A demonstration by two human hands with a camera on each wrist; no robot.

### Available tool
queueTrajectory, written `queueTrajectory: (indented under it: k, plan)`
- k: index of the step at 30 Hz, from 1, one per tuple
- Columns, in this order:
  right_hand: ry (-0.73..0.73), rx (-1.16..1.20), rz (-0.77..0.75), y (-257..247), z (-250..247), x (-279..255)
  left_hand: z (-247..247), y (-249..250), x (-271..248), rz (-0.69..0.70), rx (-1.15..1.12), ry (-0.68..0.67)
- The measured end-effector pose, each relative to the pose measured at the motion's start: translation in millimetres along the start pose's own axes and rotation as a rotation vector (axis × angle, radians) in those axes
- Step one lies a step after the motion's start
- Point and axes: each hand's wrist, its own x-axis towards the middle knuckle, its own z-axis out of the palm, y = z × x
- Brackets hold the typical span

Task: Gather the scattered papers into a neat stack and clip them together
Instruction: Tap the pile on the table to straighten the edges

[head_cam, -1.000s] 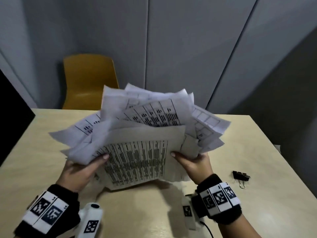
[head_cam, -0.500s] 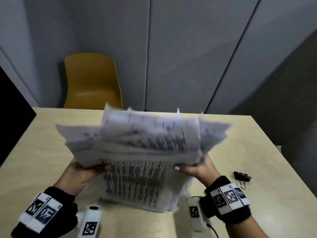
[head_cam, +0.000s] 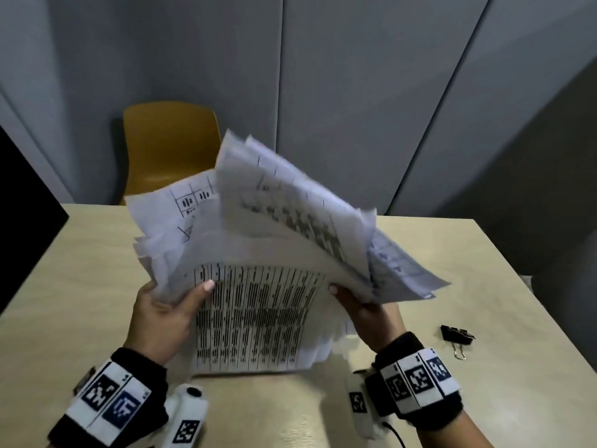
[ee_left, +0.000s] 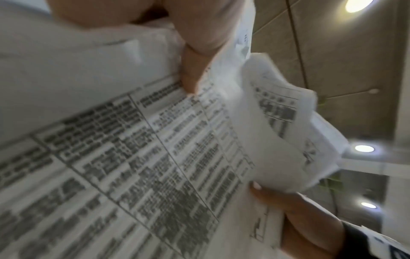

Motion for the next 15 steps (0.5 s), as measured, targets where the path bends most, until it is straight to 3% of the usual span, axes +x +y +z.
queueTrajectory:
  k: [2,5,7,12,15]
  plan:
    - [0.092,0.039,-0.08,-5,3,3,11,10,-5,0.133,0.042,0.062]
    - [0.172,0.001,-0.182,-7,14,2,19,10,-12,0.189,-0.031,0.102]
    - [0.136,0.06,-0.139,-5,21,-4,20,0,-14,0.143,-0.027,0.083]
    - [-0.058,0.148,0.157,25,20,-15,11,-20,-14,-0.103,-0.056,0.033]
    - [0.015,0.163,0.142,25,19,-12,10,-20,-11,-0.123,-0.064,0.074]
